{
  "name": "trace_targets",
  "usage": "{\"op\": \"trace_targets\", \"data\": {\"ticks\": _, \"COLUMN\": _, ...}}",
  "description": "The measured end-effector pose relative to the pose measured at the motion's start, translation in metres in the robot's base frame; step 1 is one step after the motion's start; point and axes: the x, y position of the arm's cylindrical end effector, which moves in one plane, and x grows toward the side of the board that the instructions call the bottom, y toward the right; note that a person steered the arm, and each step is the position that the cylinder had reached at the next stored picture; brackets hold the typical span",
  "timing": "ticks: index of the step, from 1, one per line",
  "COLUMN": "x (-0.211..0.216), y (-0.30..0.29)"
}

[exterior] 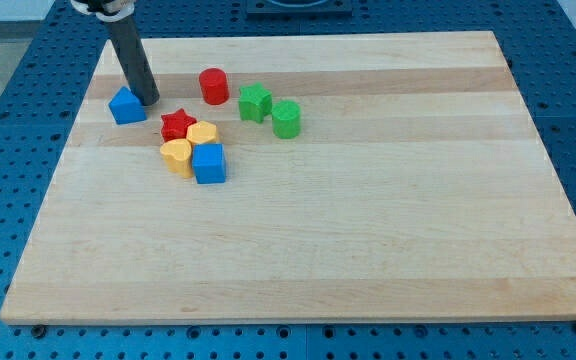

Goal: Push the triangle towards bottom left

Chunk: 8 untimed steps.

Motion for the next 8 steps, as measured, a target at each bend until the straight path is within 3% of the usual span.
{"op": "trace_targets", "data": {"ticks": 1, "x": 0.035, "y": -0.010}}
{"op": "trace_targets", "data": {"ticks": 3, "x": -0.002, "y": -0.027}}
{"op": "trace_targets", "data": {"ticks": 6, "x": 0.114, "y": -0.025}}
{"op": "trace_targets", "data": {"ticks": 7, "x": 0.150, "y": 0.038}}
{"op": "trace_targets", "data": {"ticks": 8, "x": 0.176, "y": 0.002}}
